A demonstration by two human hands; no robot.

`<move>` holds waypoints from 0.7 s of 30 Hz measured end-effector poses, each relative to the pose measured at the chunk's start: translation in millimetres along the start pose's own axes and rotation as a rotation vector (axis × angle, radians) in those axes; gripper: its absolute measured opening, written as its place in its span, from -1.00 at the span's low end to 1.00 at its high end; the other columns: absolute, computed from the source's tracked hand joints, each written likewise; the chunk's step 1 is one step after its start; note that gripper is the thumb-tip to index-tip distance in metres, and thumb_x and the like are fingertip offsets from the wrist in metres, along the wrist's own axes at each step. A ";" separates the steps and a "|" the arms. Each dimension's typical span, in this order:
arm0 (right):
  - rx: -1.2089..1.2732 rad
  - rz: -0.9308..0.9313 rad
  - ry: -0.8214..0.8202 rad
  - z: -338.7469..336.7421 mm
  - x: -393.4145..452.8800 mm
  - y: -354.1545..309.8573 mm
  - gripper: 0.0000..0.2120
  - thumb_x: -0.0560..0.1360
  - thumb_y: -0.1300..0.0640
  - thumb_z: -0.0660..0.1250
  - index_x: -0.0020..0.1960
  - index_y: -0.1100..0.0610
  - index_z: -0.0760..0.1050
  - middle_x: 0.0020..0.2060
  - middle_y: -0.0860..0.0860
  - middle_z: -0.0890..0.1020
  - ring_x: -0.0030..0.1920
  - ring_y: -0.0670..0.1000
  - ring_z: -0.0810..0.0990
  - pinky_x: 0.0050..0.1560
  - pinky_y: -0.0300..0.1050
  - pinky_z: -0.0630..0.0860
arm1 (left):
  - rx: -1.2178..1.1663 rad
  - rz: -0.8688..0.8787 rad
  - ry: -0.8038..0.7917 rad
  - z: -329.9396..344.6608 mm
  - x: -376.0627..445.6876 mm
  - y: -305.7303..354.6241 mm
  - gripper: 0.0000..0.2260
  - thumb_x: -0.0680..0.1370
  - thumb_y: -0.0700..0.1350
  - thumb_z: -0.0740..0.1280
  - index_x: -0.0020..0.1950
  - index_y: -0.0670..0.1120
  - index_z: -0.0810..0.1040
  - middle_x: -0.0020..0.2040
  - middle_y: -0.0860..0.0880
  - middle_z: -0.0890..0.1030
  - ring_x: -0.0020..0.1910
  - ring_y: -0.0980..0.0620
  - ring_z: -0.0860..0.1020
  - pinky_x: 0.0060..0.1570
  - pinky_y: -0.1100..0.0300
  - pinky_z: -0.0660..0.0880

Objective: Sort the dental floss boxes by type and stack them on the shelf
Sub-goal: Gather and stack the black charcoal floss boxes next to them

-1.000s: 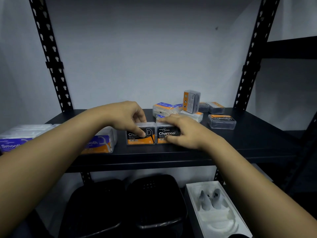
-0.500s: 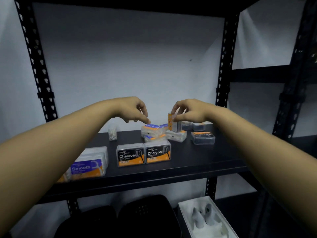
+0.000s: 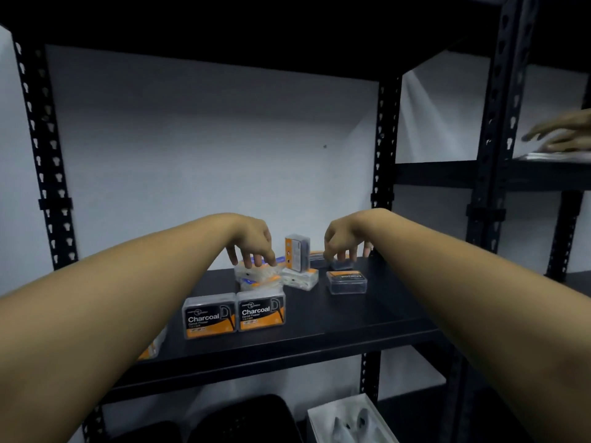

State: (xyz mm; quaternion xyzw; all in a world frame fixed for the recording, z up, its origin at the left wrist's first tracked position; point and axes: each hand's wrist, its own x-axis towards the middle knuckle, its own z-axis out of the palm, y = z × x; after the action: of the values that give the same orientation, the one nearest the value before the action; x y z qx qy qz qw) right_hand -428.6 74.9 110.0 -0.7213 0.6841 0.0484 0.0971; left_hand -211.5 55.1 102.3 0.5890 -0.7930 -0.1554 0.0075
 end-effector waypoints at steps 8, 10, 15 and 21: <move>-0.018 -0.025 0.072 13.3 9.0 40.3 -0.68 0.54 0.01 0.43 0.24 0.12 0.61 0.08 0.06 0.69 0.10 0.09 0.67 -0.42 -0.24 0.50 | 0.082 0.079 0.086 6.6 34.2 33.5 -0.74 0.48 0.00 0.49 0.04 -0.15 0.64 -0.03 -0.06 0.72 -0.05 -0.03 0.71 -0.03 0.01 0.67; -0.014 -0.032 0.115 17.4 17.2 51.5 -0.68 0.50 -0.04 0.45 0.21 0.06 0.61 0.11 0.05 0.68 0.11 0.10 0.66 -0.31 -0.17 0.52 | 0.111 0.105 0.124 6.2 46.4 39.0 -0.78 0.47 0.00 0.48 0.00 -0.12 0.64 -0.06 -0.04 0.71 -0.10 -0.01 0.70 -0.15 0.08 0.65; 0.013 -0.065 0.145 31.7 47.7 70.0 -0.64 0.44 -0.11 0.48 0.20 -0.06 0.60 0.18 -0.04 0.60 0.12 0.06 0.59 -0.18 -0.11 0.53 | 0.200 0.121 0.328 4.8 79.7 55.6 -0.74 0.45 0.04 0.49 0.00 -0.11 0.64 -0.01 -0.10 0.68 -0.10 -0.06 0.63 -0.14 0.06 0.63; -0.001 -0.148 0.081 50.2 77.7 79.5 -0.63 0.46 -0.03 0.47 0.26 -0.07 0.59 0.11 -0.10 0.60 0.12 0.04 0.60 0.19 0.03 0.58 | 0.066 -0.133 0.536 20.2 115.0 61.2 -0.53 0.43 0.32 0.38 -0.03 -0.09 0.49 -0.07 -0.05 0.58 -0.15 -0.11 0.58 -0.18 0.14 0.55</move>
State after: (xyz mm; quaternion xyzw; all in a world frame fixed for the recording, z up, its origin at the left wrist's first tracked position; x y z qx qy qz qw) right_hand -500.1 5.7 39.4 -0.7713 0.6322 0.0122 0.0720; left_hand -307.7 -32.1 79.1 0.6598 -0.7270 0.0316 0.1875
